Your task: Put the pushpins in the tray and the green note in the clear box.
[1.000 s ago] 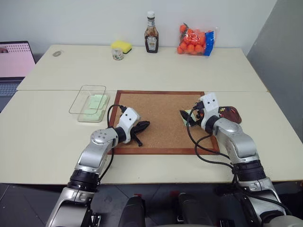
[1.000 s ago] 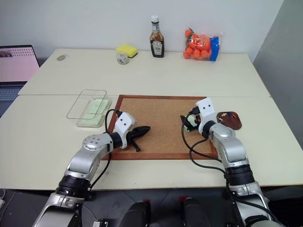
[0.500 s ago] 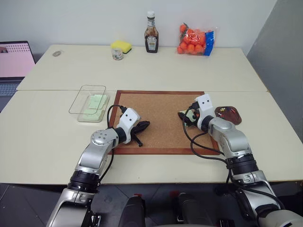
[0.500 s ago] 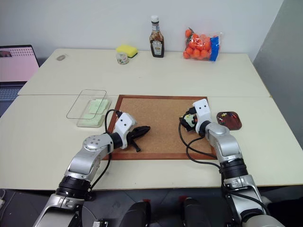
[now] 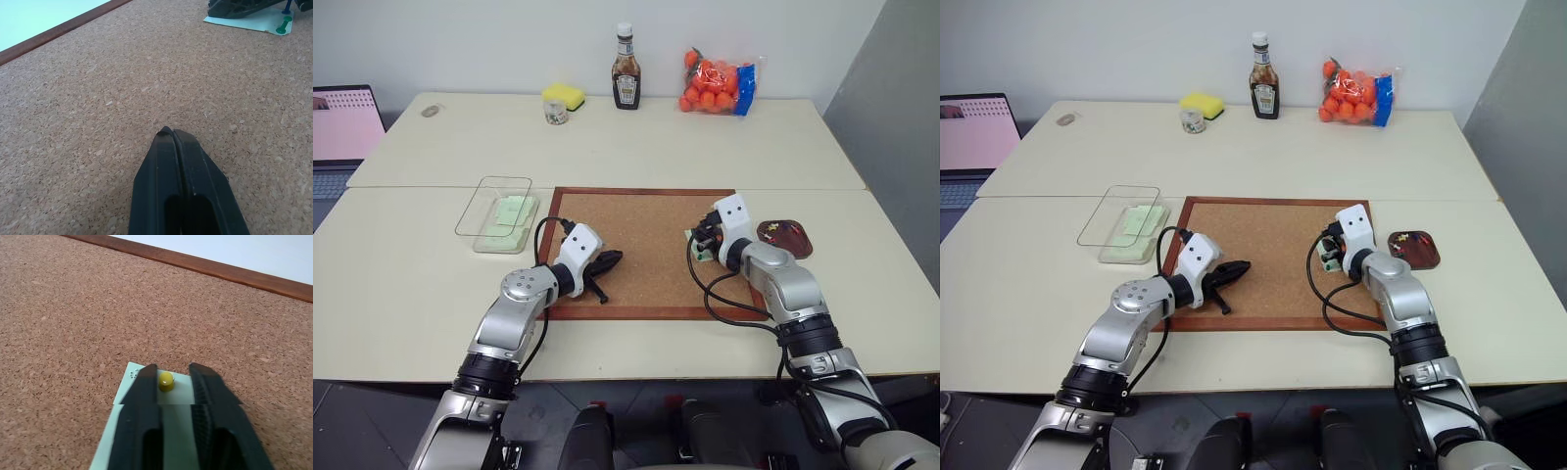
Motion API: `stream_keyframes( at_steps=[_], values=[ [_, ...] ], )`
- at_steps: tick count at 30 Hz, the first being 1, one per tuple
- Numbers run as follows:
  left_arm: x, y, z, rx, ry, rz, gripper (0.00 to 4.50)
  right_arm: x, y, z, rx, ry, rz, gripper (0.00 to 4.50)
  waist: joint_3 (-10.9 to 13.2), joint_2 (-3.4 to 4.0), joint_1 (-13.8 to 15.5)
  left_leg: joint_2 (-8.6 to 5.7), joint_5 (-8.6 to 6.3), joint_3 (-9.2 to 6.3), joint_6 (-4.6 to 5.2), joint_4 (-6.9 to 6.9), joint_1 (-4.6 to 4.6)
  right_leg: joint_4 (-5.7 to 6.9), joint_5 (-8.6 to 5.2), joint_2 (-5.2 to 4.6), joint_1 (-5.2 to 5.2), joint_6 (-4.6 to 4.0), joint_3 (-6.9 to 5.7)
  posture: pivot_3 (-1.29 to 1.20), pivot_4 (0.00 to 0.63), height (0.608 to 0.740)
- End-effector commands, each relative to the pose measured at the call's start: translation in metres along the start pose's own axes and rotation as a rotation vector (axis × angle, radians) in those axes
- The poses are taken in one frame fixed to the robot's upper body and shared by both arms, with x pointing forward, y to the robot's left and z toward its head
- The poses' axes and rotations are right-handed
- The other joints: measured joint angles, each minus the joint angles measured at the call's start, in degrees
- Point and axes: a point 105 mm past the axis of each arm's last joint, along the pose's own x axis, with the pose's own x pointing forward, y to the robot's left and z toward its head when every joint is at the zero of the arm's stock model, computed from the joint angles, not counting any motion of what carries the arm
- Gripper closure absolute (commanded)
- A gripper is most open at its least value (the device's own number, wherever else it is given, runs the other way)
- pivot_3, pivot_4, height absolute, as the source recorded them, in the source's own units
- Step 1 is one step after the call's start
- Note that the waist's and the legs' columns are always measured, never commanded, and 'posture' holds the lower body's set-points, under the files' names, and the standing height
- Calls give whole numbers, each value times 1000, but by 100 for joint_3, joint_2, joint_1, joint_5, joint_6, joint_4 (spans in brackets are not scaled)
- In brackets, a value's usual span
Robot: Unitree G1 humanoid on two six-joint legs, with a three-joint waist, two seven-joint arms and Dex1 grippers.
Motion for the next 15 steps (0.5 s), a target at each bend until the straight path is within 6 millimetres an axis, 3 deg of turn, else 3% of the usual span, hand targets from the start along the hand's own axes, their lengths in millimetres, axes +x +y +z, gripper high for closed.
stream_keyframes(
  at_steps=[1, 15],
  values=[
    [-2, -2, 3, 23, -2, -3, 4500, -1, -2, 21, -35, -70, -11, 4453, 0, 0, -2, 0, 0, 0, 0, 0, 0, 0, 0, 0, 0, 0, 0, 0, 150, 740],
    [-2, -3, -2, 27, 24, -14, 4500, -14, 5, 47, -69, -200, 20, 4453, 2, 2, -9, 0, 0, 1, 0, -1, -3, 0, -1, 0, -5, 1, 1, 0, 150, 740]
  ],
)
